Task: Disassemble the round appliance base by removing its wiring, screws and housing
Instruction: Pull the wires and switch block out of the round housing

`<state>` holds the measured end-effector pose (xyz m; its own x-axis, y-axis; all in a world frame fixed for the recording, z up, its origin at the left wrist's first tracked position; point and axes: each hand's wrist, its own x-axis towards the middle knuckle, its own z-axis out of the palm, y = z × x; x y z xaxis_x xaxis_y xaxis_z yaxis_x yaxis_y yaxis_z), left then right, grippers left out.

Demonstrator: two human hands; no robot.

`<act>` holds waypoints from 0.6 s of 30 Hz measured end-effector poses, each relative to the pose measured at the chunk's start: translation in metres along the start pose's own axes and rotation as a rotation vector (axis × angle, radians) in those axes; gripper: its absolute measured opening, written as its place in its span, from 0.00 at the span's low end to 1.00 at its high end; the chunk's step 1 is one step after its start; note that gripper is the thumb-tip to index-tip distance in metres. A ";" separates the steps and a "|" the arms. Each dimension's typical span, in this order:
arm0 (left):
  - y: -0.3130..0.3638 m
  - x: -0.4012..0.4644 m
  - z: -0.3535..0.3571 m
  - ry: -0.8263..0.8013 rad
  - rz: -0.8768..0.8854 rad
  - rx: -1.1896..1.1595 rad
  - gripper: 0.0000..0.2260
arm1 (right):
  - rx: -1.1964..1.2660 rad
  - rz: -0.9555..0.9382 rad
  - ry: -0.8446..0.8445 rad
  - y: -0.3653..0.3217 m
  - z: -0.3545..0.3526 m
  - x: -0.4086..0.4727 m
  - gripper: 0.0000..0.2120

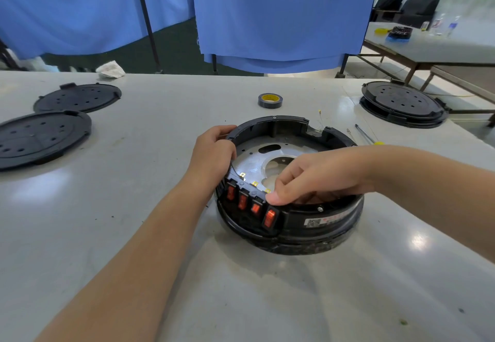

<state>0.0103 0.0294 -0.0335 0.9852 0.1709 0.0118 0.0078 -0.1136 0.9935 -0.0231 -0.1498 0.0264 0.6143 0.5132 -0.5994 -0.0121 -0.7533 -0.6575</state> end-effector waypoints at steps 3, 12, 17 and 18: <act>0.000 0.000 0.000 0.002 -0.002 -0.004 0.24 | 0.005 -0.023 0.006 0.000 0.002 0.000 0.18; 0.002 -0.001 0.001 0.017 -0.006 -0.006 0.23 | -0.155 -0.042 0.066 -0.010 0.006 -0.005 0.17; 0.003 -0.003 0.002 0.024 -0.006 -0.002 0.23 | -0.234 -0.061 0.166 -0.010 0.011 -0.010 0.18; 0.003 -0.003 0.002 0.026 -0.008 -0.001 0.23 | -0.249 -0.058 0.187 -0.009 0.012 -0.010 0.19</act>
<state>0.0079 0.0265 -0.0305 0.9804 0.1971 0.0071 0.0151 -0.1110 0.9937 -0.0389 -0.1435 0.0327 0.7430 0.4914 -0.4545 0.2067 -0.8143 -0.5425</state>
